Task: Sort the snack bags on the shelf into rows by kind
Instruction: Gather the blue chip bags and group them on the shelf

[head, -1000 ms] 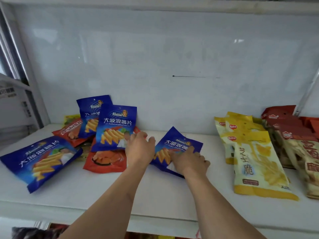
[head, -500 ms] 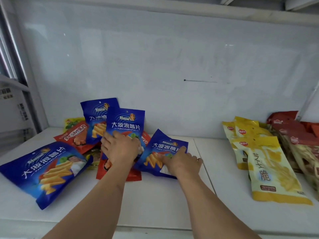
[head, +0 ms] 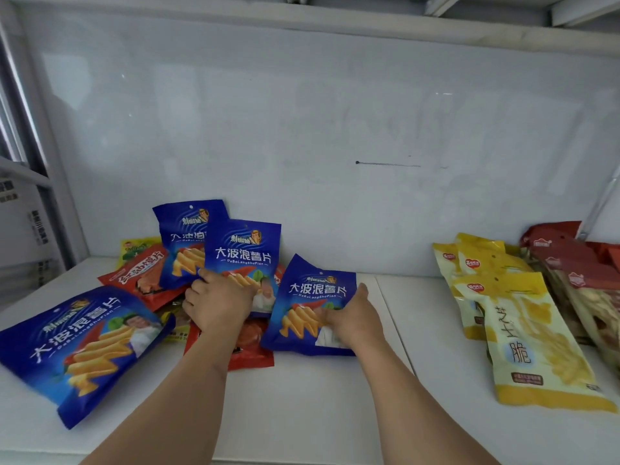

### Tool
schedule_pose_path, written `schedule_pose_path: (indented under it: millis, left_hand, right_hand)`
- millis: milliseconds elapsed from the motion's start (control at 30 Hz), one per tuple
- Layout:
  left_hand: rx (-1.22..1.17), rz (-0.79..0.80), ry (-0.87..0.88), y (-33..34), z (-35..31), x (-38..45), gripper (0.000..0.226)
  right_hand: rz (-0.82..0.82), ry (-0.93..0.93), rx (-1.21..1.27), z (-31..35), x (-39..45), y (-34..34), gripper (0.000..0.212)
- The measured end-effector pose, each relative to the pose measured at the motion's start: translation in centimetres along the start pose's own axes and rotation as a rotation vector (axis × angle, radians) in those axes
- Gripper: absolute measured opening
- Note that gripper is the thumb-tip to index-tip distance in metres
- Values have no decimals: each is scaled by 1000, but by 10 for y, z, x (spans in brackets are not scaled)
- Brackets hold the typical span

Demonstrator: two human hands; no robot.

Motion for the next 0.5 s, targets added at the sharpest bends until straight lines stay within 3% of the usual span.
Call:
schedule_pose_path:
  millis: [300,400,500]
  left_hand:
    - [49,-181,138,-23,-14,-13,91]
    - [-25,-230,178,-33,-15,-16,84]
    - [-218,-164,170,-37,-14,-14,56]
  right_hand:
    - [56,145,59,0,6,-1,80]
    - [54,176,183,-5,9,-2,75]
    - [56,212,326,-8,10,-7,55]
Point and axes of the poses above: each hand's wrist, its own x-axis towards the middle knuckle, its own y-axis out of the palm, z = x × y, the point moved 7 cm from there along x, towards the middle knuckle, and after that the axes turned 15 degrees about x, right-handed, at the moved point
